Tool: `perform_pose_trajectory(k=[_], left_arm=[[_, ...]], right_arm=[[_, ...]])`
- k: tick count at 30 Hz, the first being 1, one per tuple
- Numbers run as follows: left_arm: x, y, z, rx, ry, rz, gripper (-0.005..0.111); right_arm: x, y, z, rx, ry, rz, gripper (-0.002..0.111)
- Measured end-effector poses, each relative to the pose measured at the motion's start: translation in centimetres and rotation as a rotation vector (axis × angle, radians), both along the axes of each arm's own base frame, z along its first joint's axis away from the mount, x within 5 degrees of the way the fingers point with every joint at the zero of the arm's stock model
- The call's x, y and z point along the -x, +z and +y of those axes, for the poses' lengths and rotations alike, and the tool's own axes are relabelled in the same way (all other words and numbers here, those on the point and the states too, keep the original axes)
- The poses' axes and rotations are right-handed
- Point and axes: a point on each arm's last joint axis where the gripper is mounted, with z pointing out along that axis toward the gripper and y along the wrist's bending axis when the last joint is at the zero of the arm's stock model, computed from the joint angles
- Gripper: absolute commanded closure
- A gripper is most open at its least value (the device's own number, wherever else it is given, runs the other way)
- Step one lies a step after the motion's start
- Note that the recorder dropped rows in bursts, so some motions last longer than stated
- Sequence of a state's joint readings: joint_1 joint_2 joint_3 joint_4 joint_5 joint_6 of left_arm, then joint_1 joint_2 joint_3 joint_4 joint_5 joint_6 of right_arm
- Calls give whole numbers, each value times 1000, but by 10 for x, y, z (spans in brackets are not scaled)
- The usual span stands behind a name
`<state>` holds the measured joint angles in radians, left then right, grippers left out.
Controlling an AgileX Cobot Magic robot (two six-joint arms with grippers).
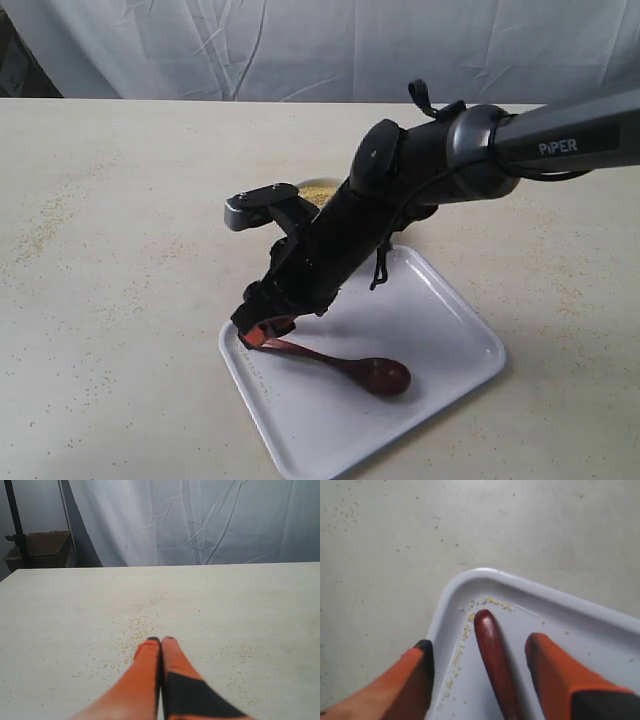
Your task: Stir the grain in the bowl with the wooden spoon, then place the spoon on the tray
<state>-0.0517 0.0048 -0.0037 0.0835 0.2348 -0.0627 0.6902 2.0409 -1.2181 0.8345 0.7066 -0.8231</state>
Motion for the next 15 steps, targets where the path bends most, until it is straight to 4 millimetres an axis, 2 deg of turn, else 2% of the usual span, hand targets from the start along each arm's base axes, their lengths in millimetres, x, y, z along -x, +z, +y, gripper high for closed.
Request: perform_pose_trajectory(k=[2, 3, 4, 7, 9, 10, 13, 14, 15], left_arm=[[0, 0, 0, 0, 0, 0, 107], [0, 0, 0, 0, 0, 0, 107], [0, 0, 0, 0, 0, 0, 107], [0, 0, 0, 0, 0, 0, 107], [0, 0, 0, 0, 0, 0, 107], [0, 0, 0, 0, 0, 0, 107], [0, 0, 0, 0, 0, 0, 107], [0, 0, 0, 0, 0, 0, 107], [0, 0, 0, 0, 0, 0, 107]], right_arm=[[1, 2, -3, 30, -11, 12, 52], [0, 10, -7, 70, -33, -4, 55], [-1, 14, -9, 91, -45, -17, 69], [-3, 49, -33, 270, -157, -121, 109], [-5, 65, -55, 333, -275, -155, 108], [-7, 71, -72, 346, -349, -154, 108], [-7, 80, -131, 360, -570, -117, 108], [-4, 81, -157, 363, -663, -101, 108], [-1, 85, -169, 356, -707, -107, 108]])
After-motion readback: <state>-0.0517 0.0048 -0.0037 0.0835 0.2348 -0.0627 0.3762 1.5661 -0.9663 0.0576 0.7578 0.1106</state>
